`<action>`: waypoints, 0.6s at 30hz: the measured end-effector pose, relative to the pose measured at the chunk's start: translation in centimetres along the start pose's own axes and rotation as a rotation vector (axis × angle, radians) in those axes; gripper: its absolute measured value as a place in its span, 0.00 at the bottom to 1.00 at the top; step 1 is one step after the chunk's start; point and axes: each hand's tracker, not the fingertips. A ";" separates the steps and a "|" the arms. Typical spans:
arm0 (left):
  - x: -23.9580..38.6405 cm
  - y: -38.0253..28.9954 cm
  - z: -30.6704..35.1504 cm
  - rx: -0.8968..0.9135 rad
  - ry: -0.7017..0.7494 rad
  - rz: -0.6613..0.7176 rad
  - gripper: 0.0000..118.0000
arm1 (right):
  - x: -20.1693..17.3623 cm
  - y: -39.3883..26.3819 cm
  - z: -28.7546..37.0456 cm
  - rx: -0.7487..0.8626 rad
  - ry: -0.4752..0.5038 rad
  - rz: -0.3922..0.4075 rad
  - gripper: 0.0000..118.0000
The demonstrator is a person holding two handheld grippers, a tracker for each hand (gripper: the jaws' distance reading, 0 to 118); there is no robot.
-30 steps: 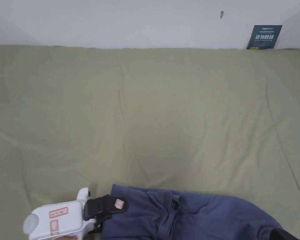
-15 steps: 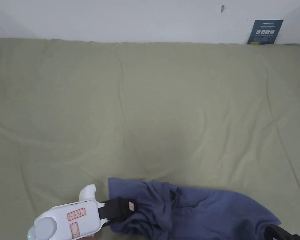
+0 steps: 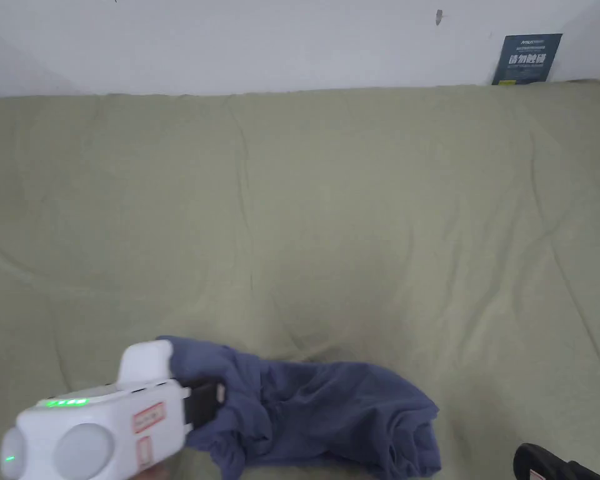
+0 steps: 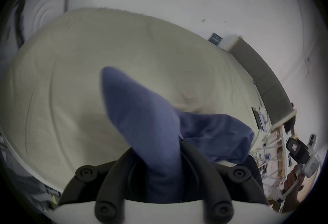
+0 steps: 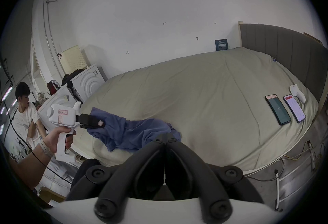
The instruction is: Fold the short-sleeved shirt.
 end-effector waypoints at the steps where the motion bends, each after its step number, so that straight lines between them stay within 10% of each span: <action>1: 2.6 0.1 -0.6 -0.007 0.004 -0.037 0.15 | 0.0 -0.1 0.2 0.003 0.003 0.000 0.00; 10: 14.9 -4.6 -11.8 -0.118 0.184 -0.385 0.17 | 1.7 -1.4 2.5 0.041 -0.058 0.024 0.00; 11: 14.7 -4.8 -12.2 -0.113 0.167 -0.377 0.27 | 1.9 -1.4 2.7 0.046 -0.060 0.024 0.00; 13: 14.1 -3.9 -10.7 -0.139 0.085 -0.325 0.85 | 2.1 -1.4 2.9 0.050 -0.064 0.037 0.00; 14: 13.8 -3.4 -9.2 -0.145 0.014 -0.282 0.98 | 2.2 -1.4 2.9 0.052 -0.067 0.048 0.00; 18: 10.6 -1.1 -0.8 0.073 -0.210 -0.173 0.99 | 2.7 -1.3 2.7 0.057 -0.059 0.048 0.00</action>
